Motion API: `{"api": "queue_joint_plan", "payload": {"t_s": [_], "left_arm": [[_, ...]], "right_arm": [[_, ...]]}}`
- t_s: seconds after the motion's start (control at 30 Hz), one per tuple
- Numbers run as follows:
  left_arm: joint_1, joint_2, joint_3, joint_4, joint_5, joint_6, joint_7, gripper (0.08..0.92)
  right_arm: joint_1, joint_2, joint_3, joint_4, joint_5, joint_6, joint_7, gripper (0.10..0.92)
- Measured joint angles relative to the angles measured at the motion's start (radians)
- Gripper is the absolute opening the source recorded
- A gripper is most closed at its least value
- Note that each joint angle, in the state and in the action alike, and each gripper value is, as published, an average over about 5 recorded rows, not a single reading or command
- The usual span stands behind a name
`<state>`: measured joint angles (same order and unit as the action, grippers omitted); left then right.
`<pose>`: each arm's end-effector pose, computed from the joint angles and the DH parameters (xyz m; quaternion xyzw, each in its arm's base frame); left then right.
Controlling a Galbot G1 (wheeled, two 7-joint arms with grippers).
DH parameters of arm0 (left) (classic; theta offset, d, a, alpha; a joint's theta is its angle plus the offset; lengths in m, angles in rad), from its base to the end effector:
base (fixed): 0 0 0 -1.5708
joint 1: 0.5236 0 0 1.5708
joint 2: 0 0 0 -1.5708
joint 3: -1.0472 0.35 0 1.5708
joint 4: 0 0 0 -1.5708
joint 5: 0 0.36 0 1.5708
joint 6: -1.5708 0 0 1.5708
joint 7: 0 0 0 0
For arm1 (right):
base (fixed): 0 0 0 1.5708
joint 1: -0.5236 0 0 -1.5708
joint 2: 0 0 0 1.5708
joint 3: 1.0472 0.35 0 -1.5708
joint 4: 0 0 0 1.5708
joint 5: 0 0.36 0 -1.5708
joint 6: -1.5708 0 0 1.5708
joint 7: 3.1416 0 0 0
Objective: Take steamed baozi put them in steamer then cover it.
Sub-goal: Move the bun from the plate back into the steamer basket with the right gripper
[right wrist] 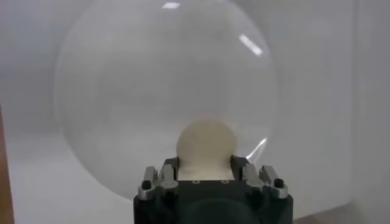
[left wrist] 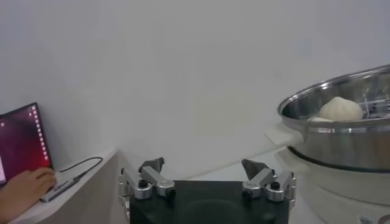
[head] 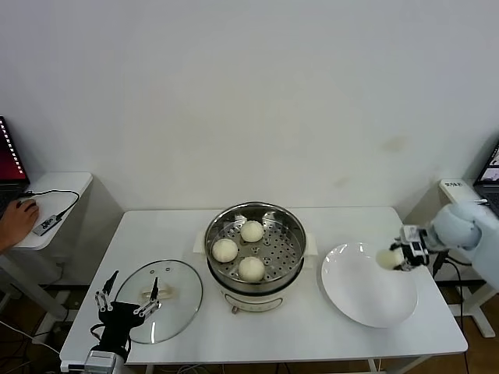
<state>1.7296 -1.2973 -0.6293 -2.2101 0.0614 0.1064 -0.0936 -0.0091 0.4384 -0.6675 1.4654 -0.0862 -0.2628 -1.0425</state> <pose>0.1460 0.0659 -0.2758 0.0124 -0.9829 -0.1748 0.0570 0.4686 -0.2100 -0.1222 0.4232 -0.6011 0.5646 0.3752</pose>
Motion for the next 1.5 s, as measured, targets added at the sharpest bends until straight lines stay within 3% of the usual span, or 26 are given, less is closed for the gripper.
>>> {"api": "queue_joint_plan", "payload": {"t_s": [0.4,0.83,1.5], "left_arm": [[-0.013,-0.003,0.010,0.003,-0.001,0.000,0.000,0.823],[-0.027,-0.019,0.001,0.028,-0.004,0.000,-0.001,0.823],[-0.023,-0.027,-0.010,0.037,-0.013,-0.007,-0.002,0.823]], "right_arm": [[0.439,0.095,-0.325,0.139,0.268,-0.113,0.060,0.560],[0.557,0.312,-0.493,0.171,0.535,-0.262,0.202,0.565],[0.482,0.446,-0.588,0.105,0.520,-0.370,0.267,0.568]]}}
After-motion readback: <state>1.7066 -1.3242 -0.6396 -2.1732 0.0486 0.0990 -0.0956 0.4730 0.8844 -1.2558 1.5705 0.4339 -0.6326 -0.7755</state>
